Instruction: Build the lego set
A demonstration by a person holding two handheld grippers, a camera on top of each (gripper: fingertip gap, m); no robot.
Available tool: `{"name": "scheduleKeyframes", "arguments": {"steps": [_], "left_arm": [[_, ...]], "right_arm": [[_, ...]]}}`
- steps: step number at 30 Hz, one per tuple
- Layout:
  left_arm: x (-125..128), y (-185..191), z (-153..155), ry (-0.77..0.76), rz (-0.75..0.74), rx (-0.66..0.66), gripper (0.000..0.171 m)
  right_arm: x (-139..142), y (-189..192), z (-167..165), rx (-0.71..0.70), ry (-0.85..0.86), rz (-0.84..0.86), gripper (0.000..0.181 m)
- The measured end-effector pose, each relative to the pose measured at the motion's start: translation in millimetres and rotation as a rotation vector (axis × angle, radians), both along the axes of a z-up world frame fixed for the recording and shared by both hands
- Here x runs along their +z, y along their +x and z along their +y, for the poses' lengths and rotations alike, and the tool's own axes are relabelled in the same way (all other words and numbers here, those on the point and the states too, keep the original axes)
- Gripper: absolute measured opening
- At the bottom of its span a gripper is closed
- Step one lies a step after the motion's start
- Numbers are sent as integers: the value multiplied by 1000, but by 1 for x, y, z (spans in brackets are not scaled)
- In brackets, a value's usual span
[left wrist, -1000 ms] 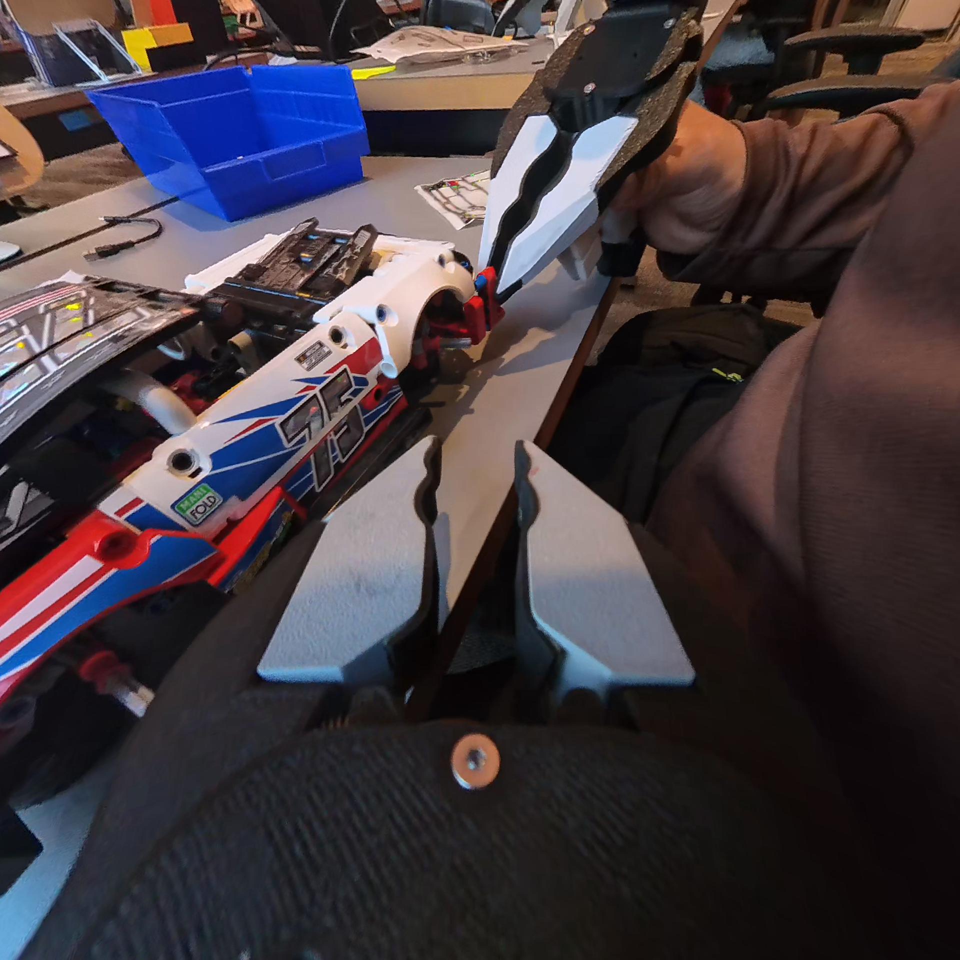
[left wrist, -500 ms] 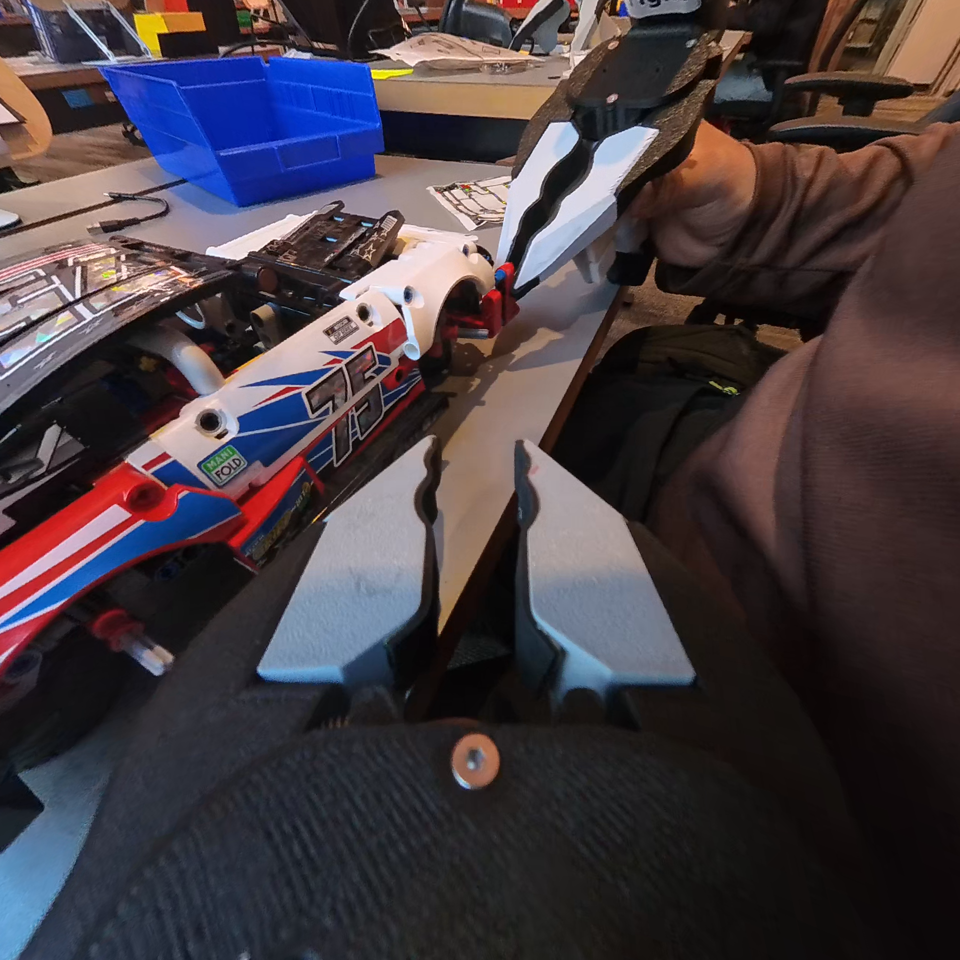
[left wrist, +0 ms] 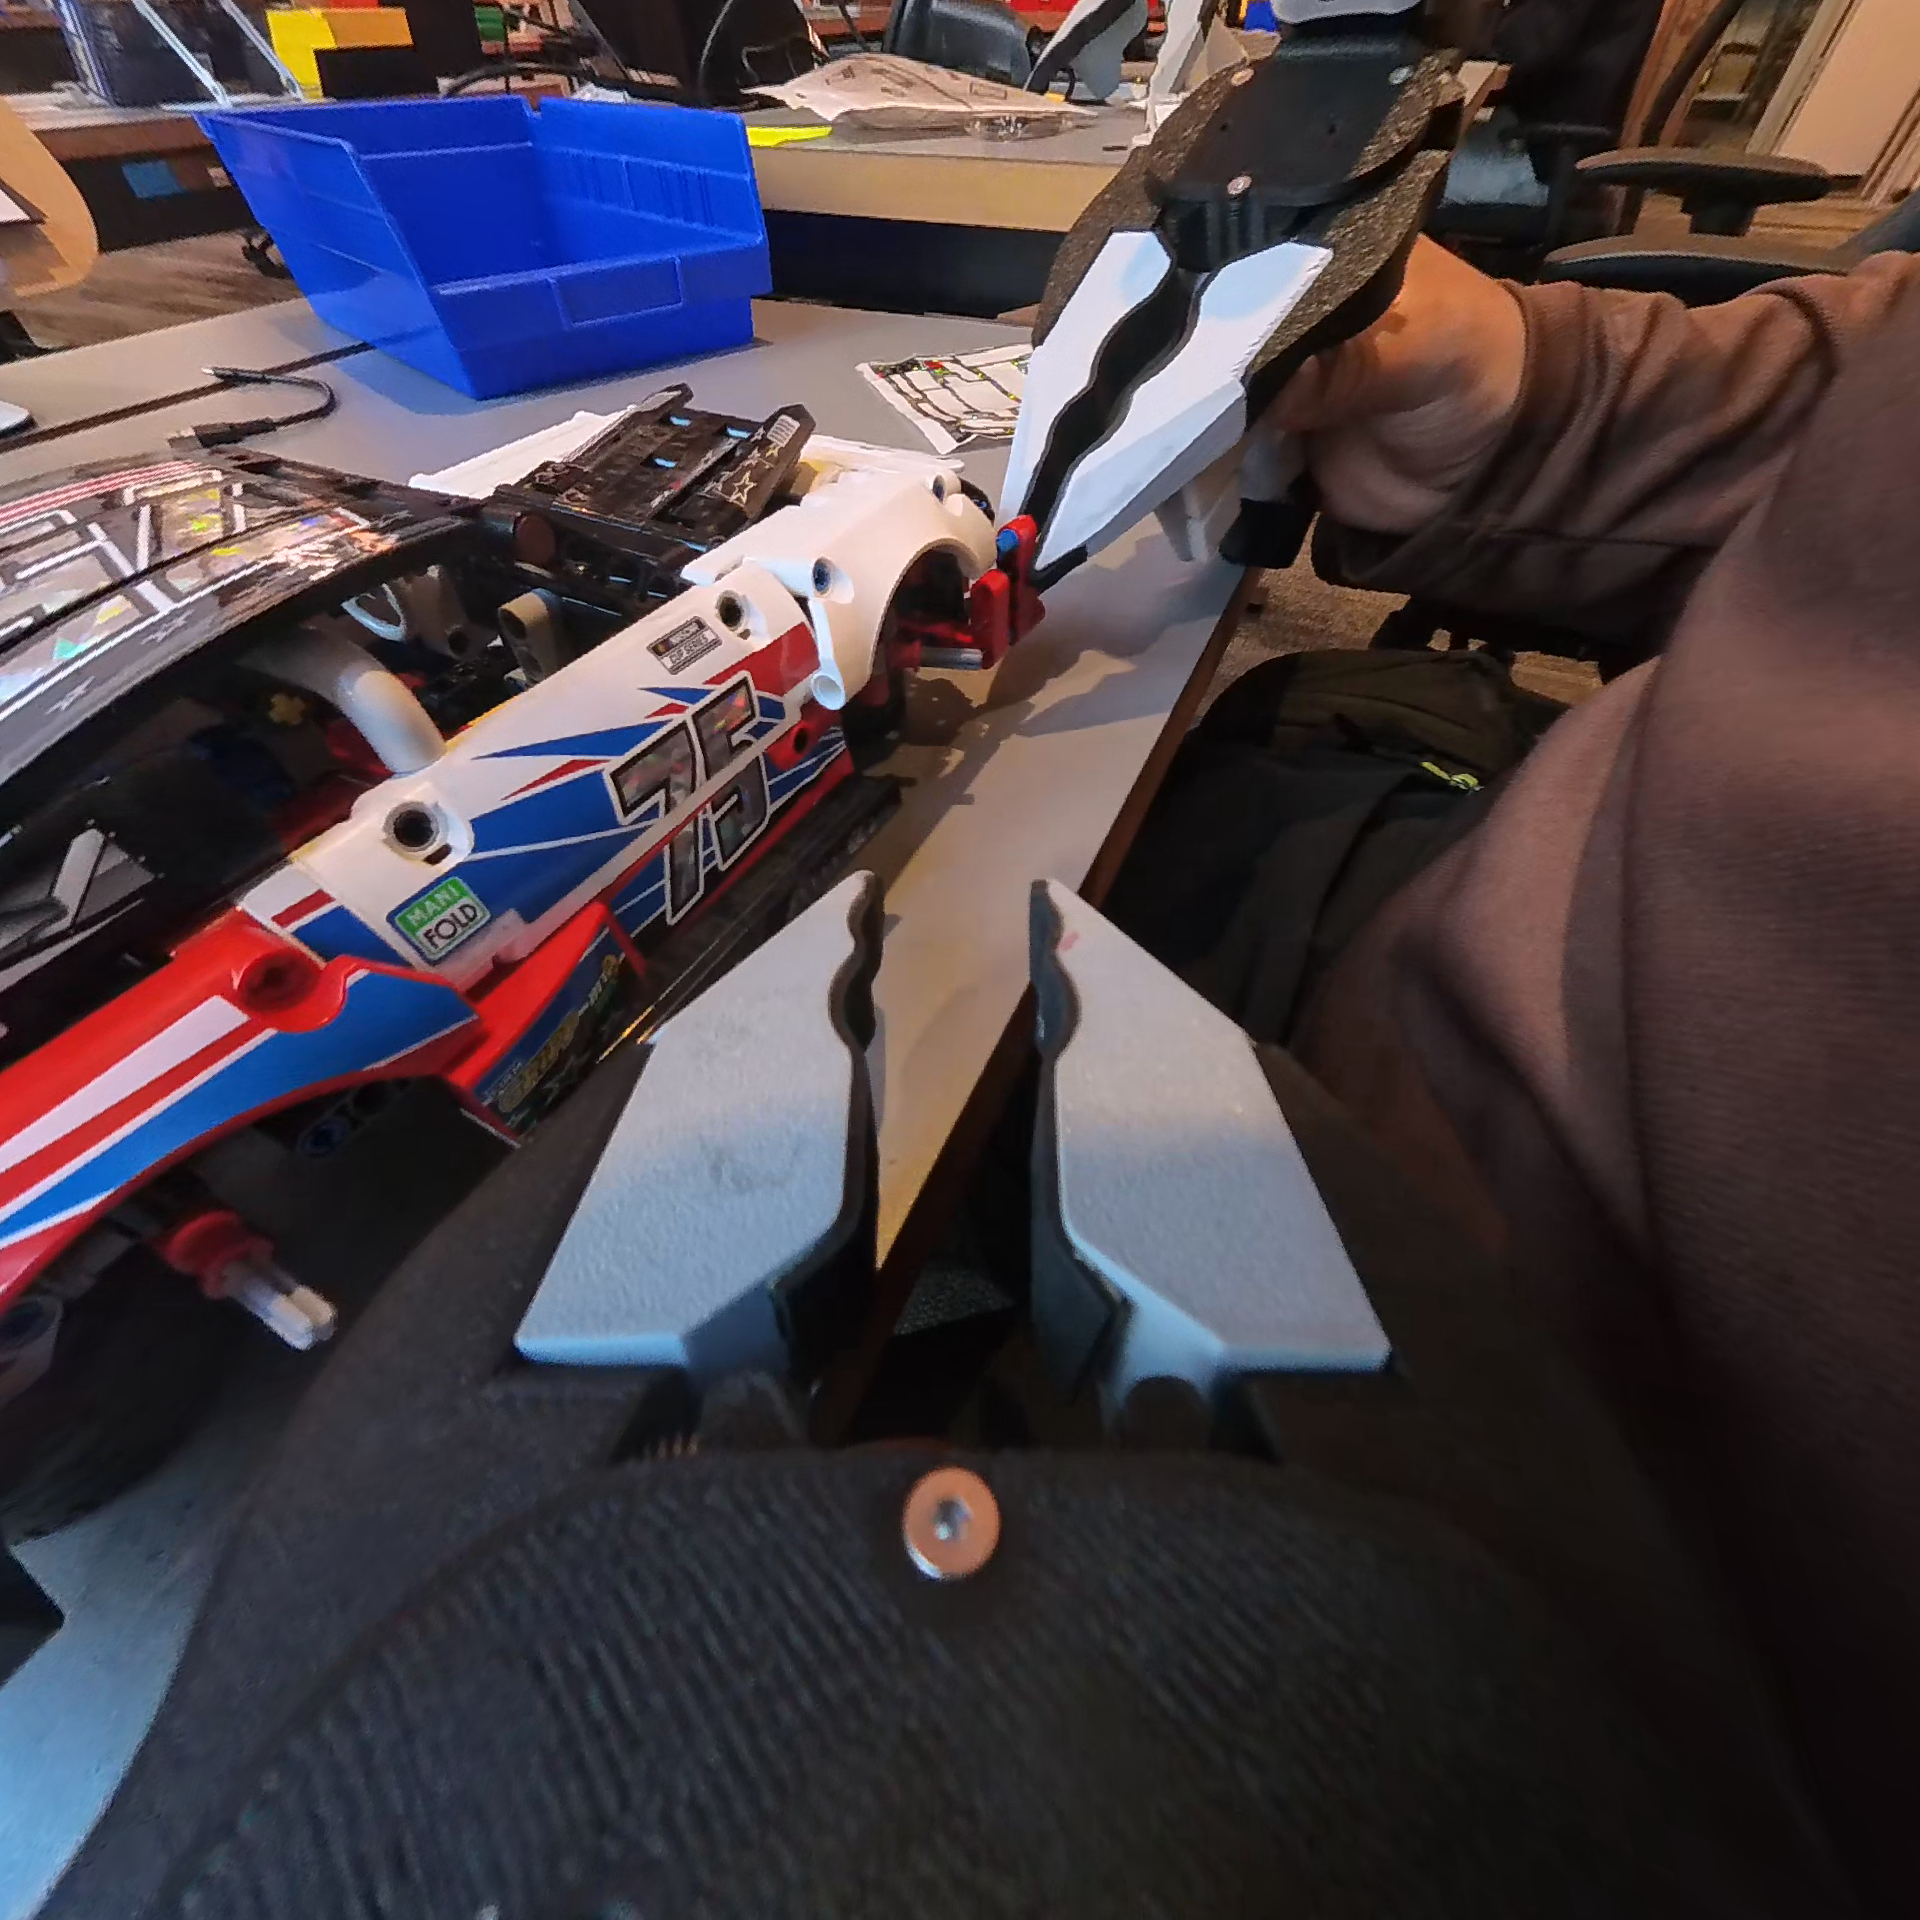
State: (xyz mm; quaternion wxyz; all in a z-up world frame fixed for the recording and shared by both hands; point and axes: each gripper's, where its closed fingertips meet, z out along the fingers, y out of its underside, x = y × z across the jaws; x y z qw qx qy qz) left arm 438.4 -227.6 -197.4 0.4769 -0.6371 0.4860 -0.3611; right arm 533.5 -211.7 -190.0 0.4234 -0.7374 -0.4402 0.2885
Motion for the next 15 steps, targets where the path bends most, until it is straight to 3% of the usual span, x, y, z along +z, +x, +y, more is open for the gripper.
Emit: {"name": "scheduleKeyframes", "arguments": {"steps": [15], "left_arm": [[2,-2,2,-16,-23,1,25]], "right_arm": [[0,0,0,4,-16,7,6]]}}
